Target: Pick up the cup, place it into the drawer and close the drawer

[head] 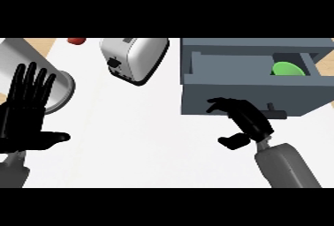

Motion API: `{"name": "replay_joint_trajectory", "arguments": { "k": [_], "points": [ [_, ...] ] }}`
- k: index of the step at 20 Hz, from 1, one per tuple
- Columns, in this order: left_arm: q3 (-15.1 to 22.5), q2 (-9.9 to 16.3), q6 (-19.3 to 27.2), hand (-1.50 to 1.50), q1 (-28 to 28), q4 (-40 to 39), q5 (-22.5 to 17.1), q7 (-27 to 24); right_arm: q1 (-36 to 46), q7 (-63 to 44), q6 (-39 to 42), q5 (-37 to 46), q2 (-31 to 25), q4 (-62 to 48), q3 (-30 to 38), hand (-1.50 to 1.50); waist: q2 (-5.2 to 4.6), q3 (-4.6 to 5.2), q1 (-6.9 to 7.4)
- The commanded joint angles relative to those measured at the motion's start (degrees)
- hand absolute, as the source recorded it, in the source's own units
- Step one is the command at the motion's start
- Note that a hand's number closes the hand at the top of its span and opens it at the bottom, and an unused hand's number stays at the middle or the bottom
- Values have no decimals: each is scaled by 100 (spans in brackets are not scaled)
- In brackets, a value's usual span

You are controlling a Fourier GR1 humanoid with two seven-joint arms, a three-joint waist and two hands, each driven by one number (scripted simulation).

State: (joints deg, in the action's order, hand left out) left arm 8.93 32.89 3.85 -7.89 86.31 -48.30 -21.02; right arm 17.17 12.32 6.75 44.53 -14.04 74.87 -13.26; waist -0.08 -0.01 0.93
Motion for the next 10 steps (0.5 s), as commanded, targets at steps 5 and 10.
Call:
{"name": "replay_joint_trajectory", "arguments": {
  "k": [5, 10],
  "points": [
    [-494, -324, -621, -150, 224, -287, 322, 19, 897, 664, -378, 300, 276, -1976, 411, -150, 0, 0, -54],
    [-698, -176, -798, -150, 259, -157, 88, 261, 1947, 1320, -581, 112, 211, -3676, 958, -150, -17, -4, 18]
  ]
}}
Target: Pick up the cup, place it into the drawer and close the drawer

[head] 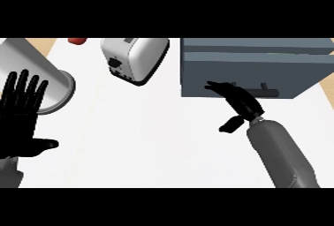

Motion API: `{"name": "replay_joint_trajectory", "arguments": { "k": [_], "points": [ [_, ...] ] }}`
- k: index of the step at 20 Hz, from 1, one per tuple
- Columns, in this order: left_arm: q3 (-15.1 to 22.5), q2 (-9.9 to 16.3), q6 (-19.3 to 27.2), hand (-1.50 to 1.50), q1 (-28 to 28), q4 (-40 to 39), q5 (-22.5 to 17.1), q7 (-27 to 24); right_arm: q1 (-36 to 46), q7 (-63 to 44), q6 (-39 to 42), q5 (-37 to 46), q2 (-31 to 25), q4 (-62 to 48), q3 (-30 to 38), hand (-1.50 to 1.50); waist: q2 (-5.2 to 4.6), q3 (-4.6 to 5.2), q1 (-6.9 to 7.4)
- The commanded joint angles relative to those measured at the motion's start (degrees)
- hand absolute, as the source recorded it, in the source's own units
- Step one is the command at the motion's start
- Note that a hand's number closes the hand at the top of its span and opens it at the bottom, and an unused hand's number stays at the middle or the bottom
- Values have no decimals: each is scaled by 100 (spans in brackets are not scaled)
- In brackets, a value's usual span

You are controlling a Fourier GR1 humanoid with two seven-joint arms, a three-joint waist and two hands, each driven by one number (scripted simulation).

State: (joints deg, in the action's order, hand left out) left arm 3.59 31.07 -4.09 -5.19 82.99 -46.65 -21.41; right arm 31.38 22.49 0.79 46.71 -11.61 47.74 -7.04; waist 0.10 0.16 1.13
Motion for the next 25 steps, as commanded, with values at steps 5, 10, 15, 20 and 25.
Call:
{"name": "replay_joint_trajectory", "arguments": {
  "k": [5, 10, 15, 20, 25],
  "points": [
    [8, -175, -177, -150, 91, 164, 147, 80, 1522, 666, -43, -181, -129, -2417, 739, -150, -98, -29, 177],
    [-85, -155, -237, -150, -86, 60, 118, 207, 2050, 736, 40, -31, -310, -3041, 771, -150, -138, -30, 258],
    [-44, -238, -328, -150, -185, -138, 189, 173, 2297, 1044, 273, -143, -808, -3383, 986, -150, -199, -33, 334],
    [-86, -250, -379, -150, -262, -261, 332, 35, 2627, 1019, 443, -207, -928, -3550, 1094, -150, -200, -32, 336],
    [-14, -262, -282, -150, -347, -165, 344, 246, 2736, 1036, 375, -204, -959, -3653, 1137, -150, -218, -39, 429]
  ]
}}
